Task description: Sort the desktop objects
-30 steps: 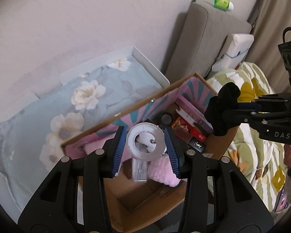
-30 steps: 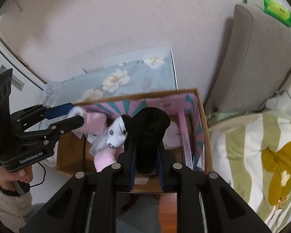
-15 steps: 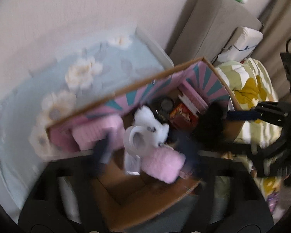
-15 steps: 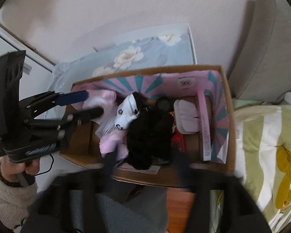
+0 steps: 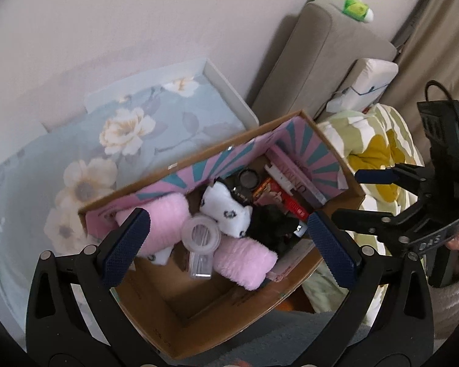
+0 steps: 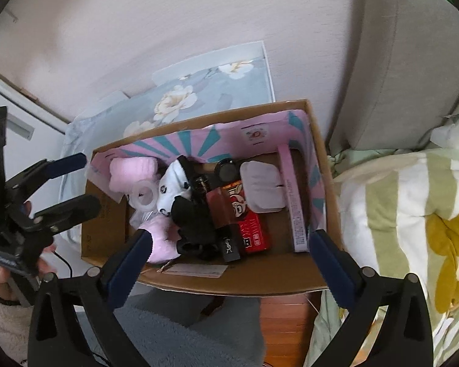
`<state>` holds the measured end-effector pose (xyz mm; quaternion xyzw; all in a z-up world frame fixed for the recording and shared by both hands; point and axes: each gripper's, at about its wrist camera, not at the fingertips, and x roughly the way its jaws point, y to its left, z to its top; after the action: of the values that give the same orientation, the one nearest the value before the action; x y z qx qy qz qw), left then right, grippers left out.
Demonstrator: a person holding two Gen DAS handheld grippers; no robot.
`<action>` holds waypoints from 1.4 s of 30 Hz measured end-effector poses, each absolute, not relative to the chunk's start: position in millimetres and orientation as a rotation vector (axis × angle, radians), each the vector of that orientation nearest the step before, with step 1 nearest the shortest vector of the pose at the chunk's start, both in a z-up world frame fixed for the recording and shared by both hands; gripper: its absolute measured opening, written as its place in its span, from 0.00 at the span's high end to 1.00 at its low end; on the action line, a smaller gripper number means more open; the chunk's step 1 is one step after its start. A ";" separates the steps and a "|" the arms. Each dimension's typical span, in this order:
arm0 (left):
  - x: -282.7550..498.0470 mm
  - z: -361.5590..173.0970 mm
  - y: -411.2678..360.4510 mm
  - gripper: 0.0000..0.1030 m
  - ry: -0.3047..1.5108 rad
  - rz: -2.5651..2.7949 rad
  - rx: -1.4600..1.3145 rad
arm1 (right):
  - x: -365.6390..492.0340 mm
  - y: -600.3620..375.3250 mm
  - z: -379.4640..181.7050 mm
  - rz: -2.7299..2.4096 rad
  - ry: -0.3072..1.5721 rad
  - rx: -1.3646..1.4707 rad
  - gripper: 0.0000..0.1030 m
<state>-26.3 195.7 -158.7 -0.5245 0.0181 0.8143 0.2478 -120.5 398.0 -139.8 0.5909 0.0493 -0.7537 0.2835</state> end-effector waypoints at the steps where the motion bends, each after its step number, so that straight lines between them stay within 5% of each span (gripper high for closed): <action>1: -26.5 -156.4 197.1 0.00 0.055 2.215 -1.430 | -121.0 399.1 -139.7 -2.025 0.125 1.584 0.01; 30: -2.7 -24.7 48.0 0.00 -0.118 2.837 -1.344 | -87.9 263.9 -26.0 -2.223 0.386 1.304 0.01; 42: 19.1 -30.9 -2.7 0.00 -0.124 3.010 -1.360 | -58.2 211.6 -33.9 -2.251 0.429 1.205 0.01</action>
<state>19.1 -2.7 -30.9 -0.4101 -0.0374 0.9076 -0.0817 -58.2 211.6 -33.9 0.4477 0.1595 -0.8364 0.2729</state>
